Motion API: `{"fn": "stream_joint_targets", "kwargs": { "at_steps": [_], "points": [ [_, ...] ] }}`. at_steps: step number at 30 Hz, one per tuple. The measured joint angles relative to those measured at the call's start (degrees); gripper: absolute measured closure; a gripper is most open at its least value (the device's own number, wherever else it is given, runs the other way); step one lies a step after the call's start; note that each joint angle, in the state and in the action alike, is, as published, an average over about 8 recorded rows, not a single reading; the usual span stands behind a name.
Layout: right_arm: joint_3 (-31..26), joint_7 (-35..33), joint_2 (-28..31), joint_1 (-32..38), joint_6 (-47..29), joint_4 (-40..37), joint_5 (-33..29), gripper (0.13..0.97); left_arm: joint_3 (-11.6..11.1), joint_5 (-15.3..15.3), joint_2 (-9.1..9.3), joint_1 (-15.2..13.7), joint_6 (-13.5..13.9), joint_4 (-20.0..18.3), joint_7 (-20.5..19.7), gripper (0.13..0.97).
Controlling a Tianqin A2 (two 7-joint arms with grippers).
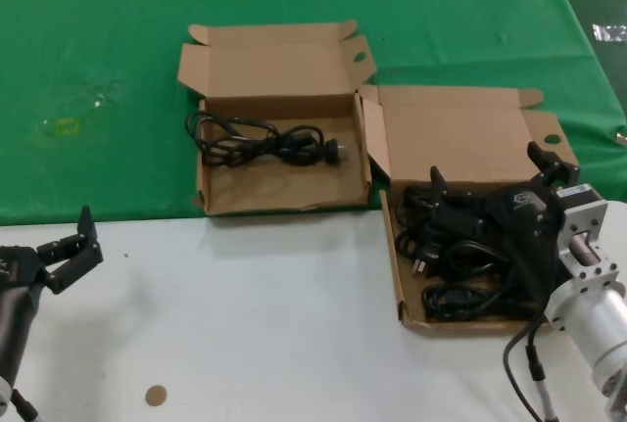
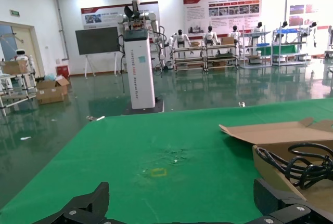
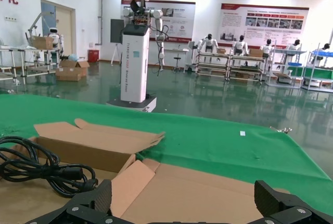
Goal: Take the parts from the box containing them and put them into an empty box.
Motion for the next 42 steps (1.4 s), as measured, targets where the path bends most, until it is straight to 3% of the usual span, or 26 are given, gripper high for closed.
{"fn": "stream_joint_targets", "kwargs": {
  "at_steps": [42],
  "points": [
    [0.0, 0.0, 0.0, 0.0, 0.0, 0.0, 0.0, 0.129, 0.0, 0.0, 0.00, 0.0, 0.0, 0.0, 0.0, 0.132]
  ]
}}
